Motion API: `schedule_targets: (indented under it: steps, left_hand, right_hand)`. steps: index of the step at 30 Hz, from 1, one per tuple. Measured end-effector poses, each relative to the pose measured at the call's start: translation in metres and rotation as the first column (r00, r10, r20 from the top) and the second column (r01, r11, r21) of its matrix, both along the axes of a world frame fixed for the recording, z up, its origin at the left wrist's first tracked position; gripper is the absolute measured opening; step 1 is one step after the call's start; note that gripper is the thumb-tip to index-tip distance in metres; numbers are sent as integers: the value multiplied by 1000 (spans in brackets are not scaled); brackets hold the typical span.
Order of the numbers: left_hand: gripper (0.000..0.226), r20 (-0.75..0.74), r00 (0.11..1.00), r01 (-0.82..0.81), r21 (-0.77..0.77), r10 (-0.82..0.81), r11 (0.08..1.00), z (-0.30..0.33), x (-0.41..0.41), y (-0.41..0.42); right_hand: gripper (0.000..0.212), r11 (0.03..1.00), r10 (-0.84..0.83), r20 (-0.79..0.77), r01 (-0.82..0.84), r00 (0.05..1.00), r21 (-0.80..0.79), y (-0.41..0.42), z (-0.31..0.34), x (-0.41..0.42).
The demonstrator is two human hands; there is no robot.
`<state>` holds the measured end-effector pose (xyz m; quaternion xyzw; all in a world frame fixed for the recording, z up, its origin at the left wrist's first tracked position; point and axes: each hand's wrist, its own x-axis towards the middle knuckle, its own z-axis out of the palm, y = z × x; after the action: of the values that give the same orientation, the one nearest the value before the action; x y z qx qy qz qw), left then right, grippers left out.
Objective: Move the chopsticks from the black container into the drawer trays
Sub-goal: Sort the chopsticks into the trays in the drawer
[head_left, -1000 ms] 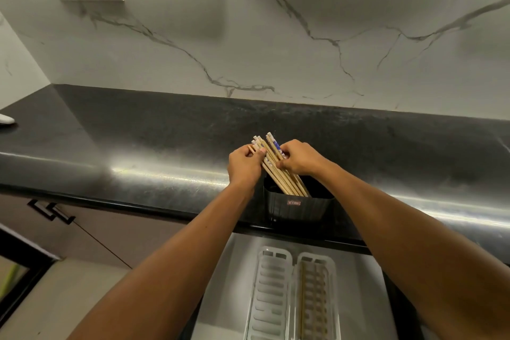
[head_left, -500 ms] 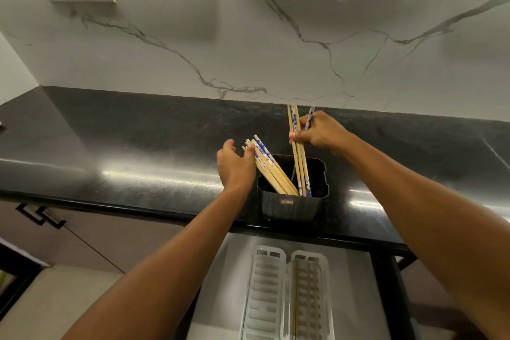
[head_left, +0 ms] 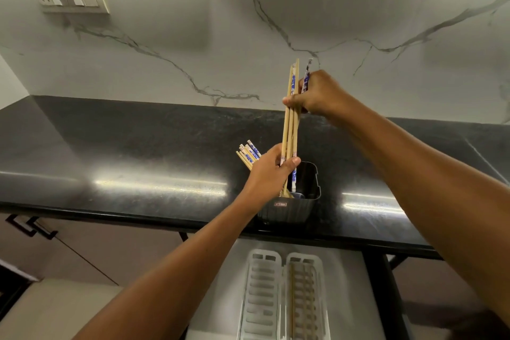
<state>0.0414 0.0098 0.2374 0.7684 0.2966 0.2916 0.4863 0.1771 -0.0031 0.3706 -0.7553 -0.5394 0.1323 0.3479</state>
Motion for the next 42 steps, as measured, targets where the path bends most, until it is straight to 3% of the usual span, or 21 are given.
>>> schedule_targets:
  steps: [4,8,10,17,21,23,25,27,30,33,36,39,42]
  left_hand:
    - [18,42,999,10,-63,-8,998,0,-3,-3]
    - [15,249,965,188,-437,-82,879,2,-10,-8]
    - [18,299,947,267,-528,-117,806,1,-15,-9]
    - [18,320,946,251,-610,-57,751,-8,-24,-12]
    - [17,328,943,250,-612,-47,751,-11,-28,-10]
    - [19,324,945,250,-615,-49,748,-11,-29,-10]
    - [20,327,944,256,-622,-52,739,-11,-29,-10]
    - [20,347,936,280,-637,-58,718,-11,-29,-9]
    - [26,382,922,320,-650,-69,689,-8,-31,-8]
    - [30,426,900,382,-661,-96,646,-7,-33,-7]
    - [27,460,876,452,-678,-144,579,-5,-35,-6]
    - [26,486,859,494,-700,-163,516,-5,-36,-7]
    - [27,479,877,419,-742,-23,524,-4,-35,-5]
  right_hand:
    - [19,998,-55,-37,54,998,-32,-1,-1,0]
    - [18,995,-88,-121,82,989,-49,1,-8,-2]
    - [15,996,-82,-197,74,977,-46,0,-14,-5]
    - [15,998,-14,-391,-10,920,-59,-7,-26,-4]
    - [14,999,9,-443,6,896,34,-10,-21,1]
    - [25,990,-4,-267,42,964,135,-10,-20,4]
    - [40,973,-22,144,-11,989,230,-11,-22,6]
    - [45,965,-40,513,-100,858,242,-13,-28,6]
    - [44,970,-65,792,-149,607,193,-18,-38,8]
    - [42,969,-77,903,-179,423,167,-24,-46,13]
    - [31,970,-79,949,-195,306,143,-29,-50,21]
    - [24,966,-7,963,-246,269,75,-35,-51,27]
    - [19,980,45,956,-199,291,14,-44,-51,36]
